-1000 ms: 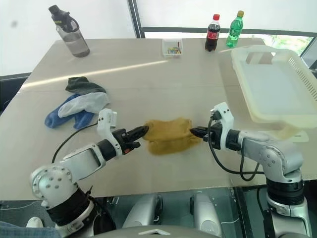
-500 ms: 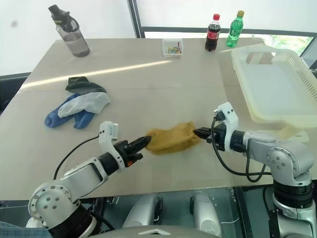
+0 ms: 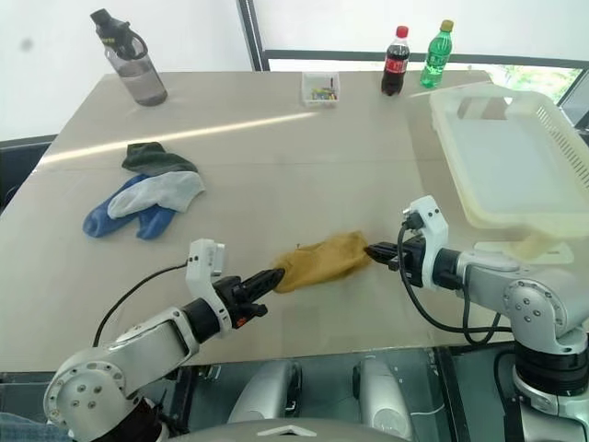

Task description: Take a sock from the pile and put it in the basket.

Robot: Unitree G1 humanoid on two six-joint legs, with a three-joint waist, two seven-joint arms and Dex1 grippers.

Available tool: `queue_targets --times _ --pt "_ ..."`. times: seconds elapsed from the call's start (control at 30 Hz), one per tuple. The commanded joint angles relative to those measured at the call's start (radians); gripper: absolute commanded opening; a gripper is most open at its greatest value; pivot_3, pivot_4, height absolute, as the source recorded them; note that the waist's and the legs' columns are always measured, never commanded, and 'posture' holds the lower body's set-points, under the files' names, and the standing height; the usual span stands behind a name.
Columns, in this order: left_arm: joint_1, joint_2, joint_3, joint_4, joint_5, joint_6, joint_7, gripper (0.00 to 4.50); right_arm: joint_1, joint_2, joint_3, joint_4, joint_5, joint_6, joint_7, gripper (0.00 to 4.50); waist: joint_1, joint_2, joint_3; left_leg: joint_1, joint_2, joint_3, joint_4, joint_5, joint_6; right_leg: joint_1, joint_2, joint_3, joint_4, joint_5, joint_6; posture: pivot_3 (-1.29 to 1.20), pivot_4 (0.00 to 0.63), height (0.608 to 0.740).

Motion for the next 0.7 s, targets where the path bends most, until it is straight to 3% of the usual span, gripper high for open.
queue_targets --times 0.03,0.7 --pt "-0.003 0.030 -0.044 -0.035 -0.028 -0.096 0.017 0.00 0.003 -0.005 -0.028 -0.039 0.030 -0.014 -0.007 0.03 0.000 0.000 0.000 0.000 0.000 0.000 0.000 0.000 0.000 0.000 0.000 0.000 0.000 0.000 0.000 0.00 0.150 0.740" --pt "0.027 0.280 -0.246 0.041 -0.096 -0.396 0.032 0.00 0.034 -0.038 -0.062 -0.059 0.101 -0.048 -0.028 0.03 -0.001 0.000 0.000 0.000 0.000 0.001 0.000 0.000 0.000 0.000 0.000 0.000 -0.001 0.000 0.000 0.00 0.150 0.740"
